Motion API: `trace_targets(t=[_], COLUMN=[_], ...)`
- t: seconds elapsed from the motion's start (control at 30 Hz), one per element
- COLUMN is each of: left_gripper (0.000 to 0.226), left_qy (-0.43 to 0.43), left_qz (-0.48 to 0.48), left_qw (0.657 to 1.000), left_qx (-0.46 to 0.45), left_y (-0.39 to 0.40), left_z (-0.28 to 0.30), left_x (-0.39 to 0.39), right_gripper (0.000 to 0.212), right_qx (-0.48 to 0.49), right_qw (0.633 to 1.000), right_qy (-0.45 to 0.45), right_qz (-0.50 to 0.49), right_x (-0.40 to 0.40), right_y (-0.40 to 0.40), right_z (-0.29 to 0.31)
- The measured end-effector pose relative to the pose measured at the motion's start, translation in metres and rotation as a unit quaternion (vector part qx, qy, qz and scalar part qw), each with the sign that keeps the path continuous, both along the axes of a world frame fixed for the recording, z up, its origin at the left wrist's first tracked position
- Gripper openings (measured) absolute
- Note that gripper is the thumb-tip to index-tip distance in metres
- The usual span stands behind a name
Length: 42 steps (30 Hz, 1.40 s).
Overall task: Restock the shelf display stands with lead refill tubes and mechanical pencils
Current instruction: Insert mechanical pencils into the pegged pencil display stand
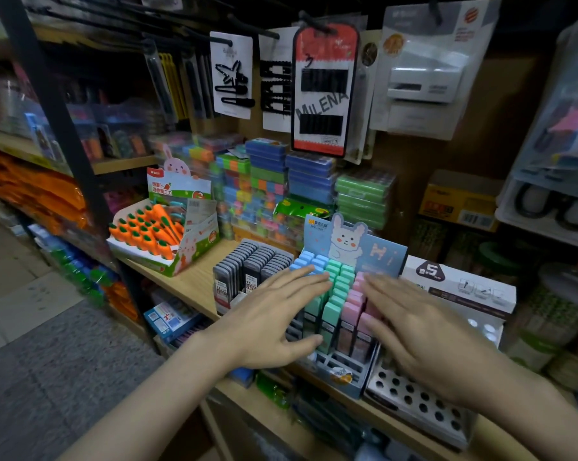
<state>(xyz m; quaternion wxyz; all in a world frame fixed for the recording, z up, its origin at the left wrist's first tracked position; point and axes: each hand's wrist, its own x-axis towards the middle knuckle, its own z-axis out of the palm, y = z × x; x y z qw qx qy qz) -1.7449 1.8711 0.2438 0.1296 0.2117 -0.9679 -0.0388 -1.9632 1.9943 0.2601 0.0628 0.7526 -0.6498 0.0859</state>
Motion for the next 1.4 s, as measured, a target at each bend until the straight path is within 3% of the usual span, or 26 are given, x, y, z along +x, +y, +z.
trace_targets(t=[0.13, 0.27, 0.47, 0.6, 0.87, 1.17, 1.3, 1.4], left_gripper=[0.070, 0.072, 0.070, 0.067, 0.071, 0.070, 0.069, 0.064], left_qy=[-0.019, -0.053, -0.032, -0.044, 0.004, -0.016, -0.005, -0.040], left_qz=[-0.023, -0.024, -0.029, -0.038, -0.005, -0.004, -0.019, -0.036], left_qw=[1.000, 0.998, 0.999, 0.998, 0.997, 0.998, 0.999, 0.999], left_qx=[-0.003, -0.011, 0.010, 0.008, 0.074, 0.055, 0.037, 0.005], left_y=[0.010, 0.015, 0.016, 0.015, 0.010, 0.006, 0.009, 0.013], left_z=[0.004, 0.003, 0.011, 0.012, 0.018, 0.017, 0.015, 0.011], left_x=[-0.013, -0.017, -0.027, -0.035, -0.045, -0.048, -0.036, -0.027], right_gripper=[0.054, 0.058, 0.058, 0.062, 0.071, 0.071, 0.060, 0.057], right_qx=[-0.043, 0.021, -0.013, 0.019, 0.011, 0.034, -0.020, -0.001], right_qw=[0.999, 0.999, 0.997, 0.993, 0.996, 0.994, 0.994, 0.993], right_qy=[-0.024, 0.033, 0.062, 0.105, 0.066, 0.072, 0.090, 0.116], right_qz=[-0.007, -0.019, -0.039, -0.048, -0.058, -0.077, -0.055, -0.038], right_x=[-0.009, -0.005, -0.006, -0.001, 0.001, 0.001, -0.002, -0.005], right_y=[0.018, 0.022, 0.017, 0.016, 0.008, 0.009, 0.026, 0.034], right_z=[0.001, -0.010, -0.001, -0.001, -0.002, -0.005, -0.003, -0.009])
